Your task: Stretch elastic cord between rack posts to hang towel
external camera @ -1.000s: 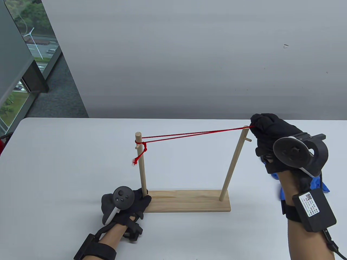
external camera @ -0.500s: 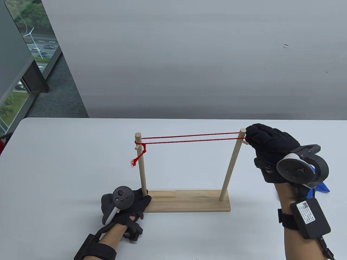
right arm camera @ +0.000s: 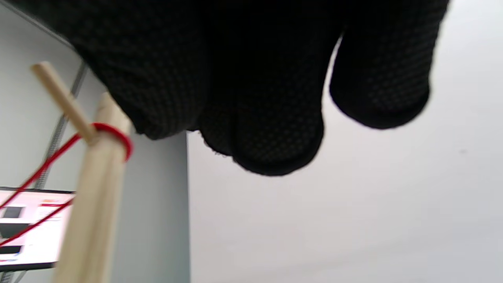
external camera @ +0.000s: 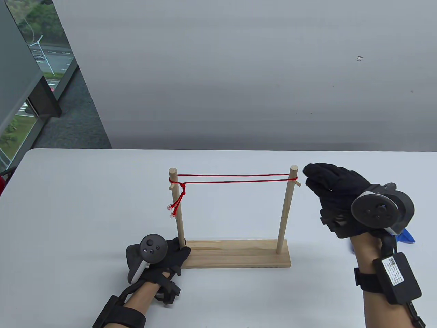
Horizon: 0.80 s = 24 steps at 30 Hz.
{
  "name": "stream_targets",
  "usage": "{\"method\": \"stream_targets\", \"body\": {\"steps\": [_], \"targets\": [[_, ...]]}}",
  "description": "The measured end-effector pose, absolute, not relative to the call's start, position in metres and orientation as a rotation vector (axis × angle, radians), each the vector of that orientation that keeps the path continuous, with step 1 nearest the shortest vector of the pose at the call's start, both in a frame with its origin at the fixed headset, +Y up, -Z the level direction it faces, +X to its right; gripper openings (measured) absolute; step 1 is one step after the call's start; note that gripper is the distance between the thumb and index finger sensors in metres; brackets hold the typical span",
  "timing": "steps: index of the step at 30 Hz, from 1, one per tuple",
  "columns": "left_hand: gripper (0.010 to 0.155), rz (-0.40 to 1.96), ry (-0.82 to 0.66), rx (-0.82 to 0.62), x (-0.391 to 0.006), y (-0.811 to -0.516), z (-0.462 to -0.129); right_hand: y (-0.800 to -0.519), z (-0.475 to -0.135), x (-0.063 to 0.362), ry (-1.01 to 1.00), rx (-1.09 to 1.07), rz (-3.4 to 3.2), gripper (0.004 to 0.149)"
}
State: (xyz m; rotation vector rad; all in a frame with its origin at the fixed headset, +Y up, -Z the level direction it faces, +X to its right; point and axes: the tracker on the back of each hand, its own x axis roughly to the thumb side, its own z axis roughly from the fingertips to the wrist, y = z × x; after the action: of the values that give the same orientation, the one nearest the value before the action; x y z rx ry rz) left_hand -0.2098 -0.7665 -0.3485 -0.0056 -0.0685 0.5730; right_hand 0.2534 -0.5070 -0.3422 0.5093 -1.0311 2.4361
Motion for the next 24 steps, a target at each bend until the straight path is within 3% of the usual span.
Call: {"method": "stream_targets", "body": {"steps": [7, 9, 16, 24], "targets": [[0.056, 0.581, -0.083, -0.043, -0.213, -0.765, -0.349, -0.541, -0.353, 0.313, -0.715, -0.113, 2.637, 0.065], [0.058, 0.599, -0.082, -0.052, -0.216, -0.762, -0.348, -0.560, -0.363, 0.334, -0.525, -0.251, 2.688, 0.075], [0.066, 0.570, -0.096, -0.055, -0.225, -0.739, -0.340, -0.629, -0.395, 0.384, -0.123, -0.533, 2.727, 0.090], [0.069, 0.520, -0.042, -0.048, -0.243, -0.726, -0.326, -0.690, -0.424, 0.423, 0.228, -0.785, 2.707, 0.099]]}}
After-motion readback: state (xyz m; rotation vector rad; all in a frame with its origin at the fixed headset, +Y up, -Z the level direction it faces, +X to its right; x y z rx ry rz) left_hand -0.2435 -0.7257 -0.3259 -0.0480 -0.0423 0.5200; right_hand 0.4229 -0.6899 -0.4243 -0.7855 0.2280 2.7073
